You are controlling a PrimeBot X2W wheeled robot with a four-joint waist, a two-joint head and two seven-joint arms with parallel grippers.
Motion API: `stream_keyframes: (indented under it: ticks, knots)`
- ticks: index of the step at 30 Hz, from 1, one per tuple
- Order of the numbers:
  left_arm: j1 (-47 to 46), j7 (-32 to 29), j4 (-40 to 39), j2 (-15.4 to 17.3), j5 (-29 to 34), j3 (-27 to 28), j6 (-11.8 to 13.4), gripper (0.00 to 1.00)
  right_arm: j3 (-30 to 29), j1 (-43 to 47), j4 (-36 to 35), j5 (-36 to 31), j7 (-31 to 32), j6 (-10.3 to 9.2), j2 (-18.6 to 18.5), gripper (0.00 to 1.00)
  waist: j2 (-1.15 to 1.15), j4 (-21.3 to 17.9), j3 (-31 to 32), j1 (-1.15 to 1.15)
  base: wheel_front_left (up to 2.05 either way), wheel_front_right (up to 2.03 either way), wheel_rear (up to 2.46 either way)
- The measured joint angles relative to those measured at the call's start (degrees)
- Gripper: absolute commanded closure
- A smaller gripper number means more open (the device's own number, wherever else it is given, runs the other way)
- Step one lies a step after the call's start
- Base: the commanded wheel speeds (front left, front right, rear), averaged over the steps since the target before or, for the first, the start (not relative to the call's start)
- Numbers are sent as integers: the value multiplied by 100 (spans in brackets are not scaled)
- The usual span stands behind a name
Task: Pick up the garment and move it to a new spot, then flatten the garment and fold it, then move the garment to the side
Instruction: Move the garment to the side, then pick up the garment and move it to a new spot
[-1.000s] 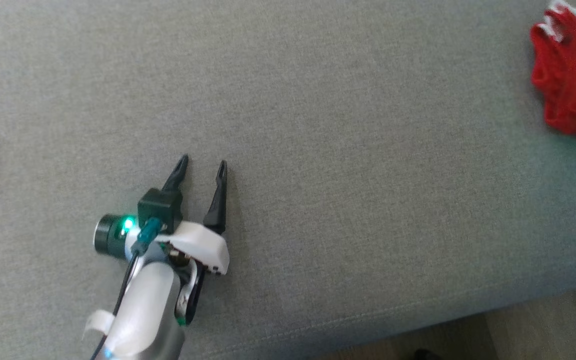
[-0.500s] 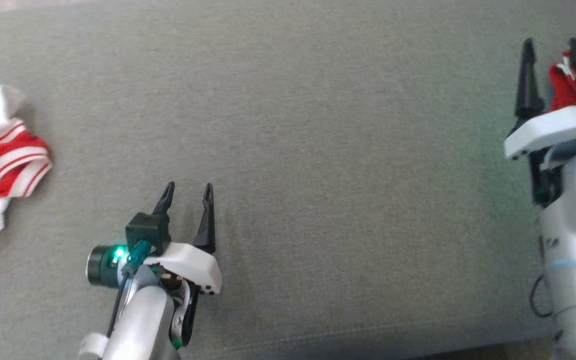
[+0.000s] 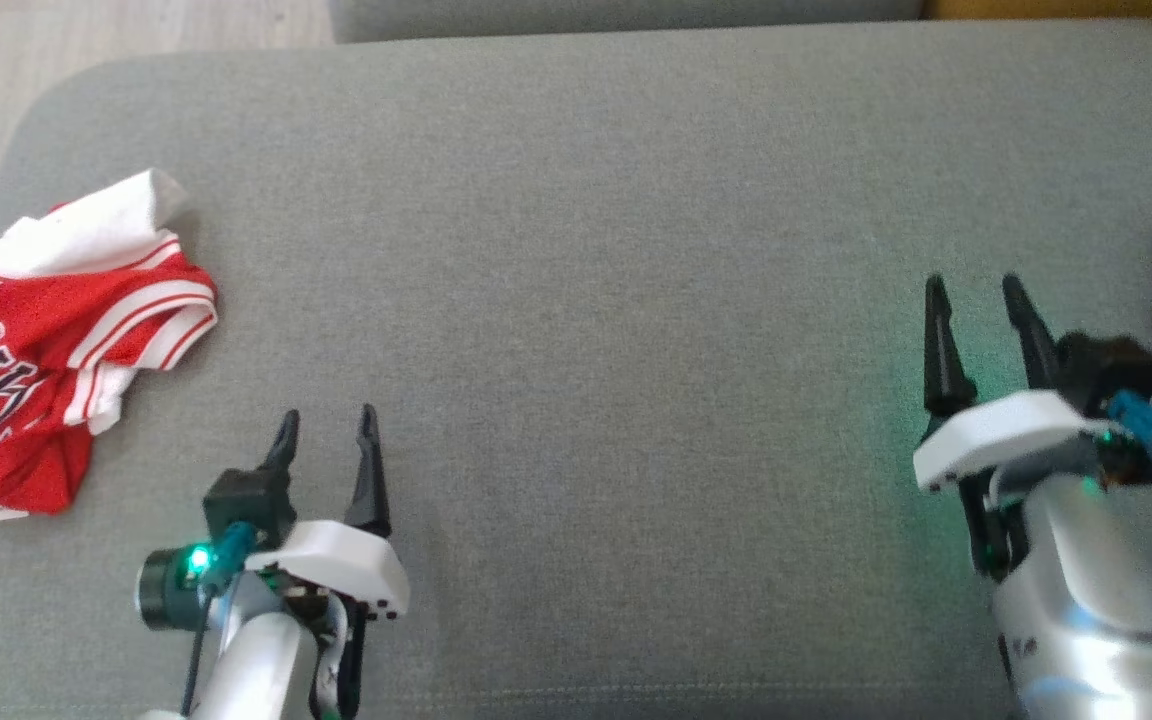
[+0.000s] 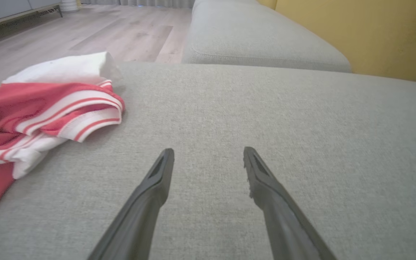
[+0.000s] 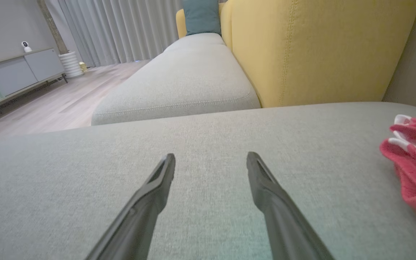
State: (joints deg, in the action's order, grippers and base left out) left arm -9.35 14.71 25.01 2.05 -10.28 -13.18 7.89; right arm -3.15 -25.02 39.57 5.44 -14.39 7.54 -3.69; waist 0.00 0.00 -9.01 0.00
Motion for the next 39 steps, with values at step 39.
stream_keyframes:
  ticks: [39]
  knots:
    - [438, -1, -107, -5, 60, 249, -83, 0, 348, 1129, -339, 645, 1, 0, 62, 0, 0, 733, 533, 0, 0, 0, 0]
